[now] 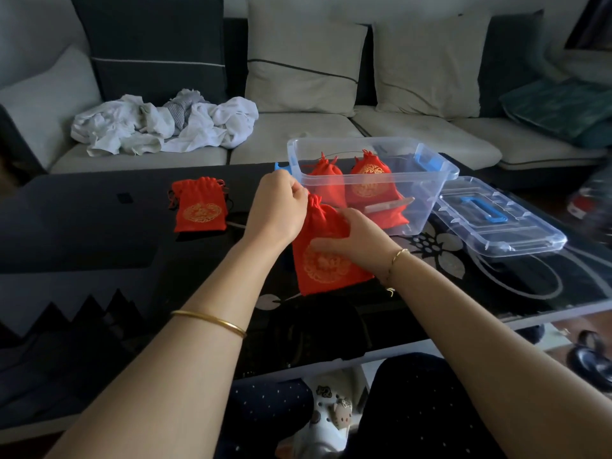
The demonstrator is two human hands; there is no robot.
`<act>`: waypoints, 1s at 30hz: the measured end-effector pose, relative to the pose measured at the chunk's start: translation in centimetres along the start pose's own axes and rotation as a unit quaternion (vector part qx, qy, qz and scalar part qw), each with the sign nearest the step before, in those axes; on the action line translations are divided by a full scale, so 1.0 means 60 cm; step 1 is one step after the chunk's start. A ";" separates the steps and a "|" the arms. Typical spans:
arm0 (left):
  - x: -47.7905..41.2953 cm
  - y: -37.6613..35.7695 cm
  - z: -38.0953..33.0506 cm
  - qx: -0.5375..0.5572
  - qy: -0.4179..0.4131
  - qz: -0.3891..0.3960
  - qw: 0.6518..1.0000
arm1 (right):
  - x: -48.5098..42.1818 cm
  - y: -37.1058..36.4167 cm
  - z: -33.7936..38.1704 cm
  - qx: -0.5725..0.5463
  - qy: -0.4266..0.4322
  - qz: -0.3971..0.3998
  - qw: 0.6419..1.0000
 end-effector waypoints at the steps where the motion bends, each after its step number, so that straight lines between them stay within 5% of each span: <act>1: -0.002 0.000 -0.005 0.005 0.002 -0.002 1.000 | 0.004 0.011 0.002 0.034 0.014 -0.029 0.999; 4: -0.015 0.003 -0.015 0.029 0.016 -0.011 0.999 | 0.013 0.054 0.013 0.047 0.056 -0.129 0.989; 12: -0.101 -0.003 -0.063 0.084 0.017 0.011 0.996 | -0.026 0.161 0.106 0.015 0.161 -0.234 0.959; 16: -0.137 -0.002 -0.046 0.057 0.042 -0.005 0.997 | -0.123 0.207 0.137 0.122 0.110 -0.290 0.943; 21: -0.148 -0.011 0.005 0.016 0.080 -0.049 0.995 | -0.209 0.180 0.091 0.352 -0.071 -0.166 0.918; 24: -0.143 -0.009 0.038 0.011 0.096 -0.082 0.992 | -0.203 0.191 0.081 0.370 -0.108 -0.188 0.903; 27: -0.132 -0.007 0.078 0.011 0.132 -0.102 0.986 | -0.187 0.185 0.127 0.388 -0.038 -0.250 0.886; 30: -0.113 -0.017 0.128 0.004 0.170 -0.091 0.981 | -0.164 0.105 0.179 0.322 0.100 -0.233 0.912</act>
Point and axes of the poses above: each hand's wrist, its own x-axis away from the middle knuckle, its own y-axis out of the back of the hand, z = x × y, the point moved 6 cm from there along -x, towards the middle knuckle, and after that the axes turned 14 degrees about -x, right-handed, at the moved point
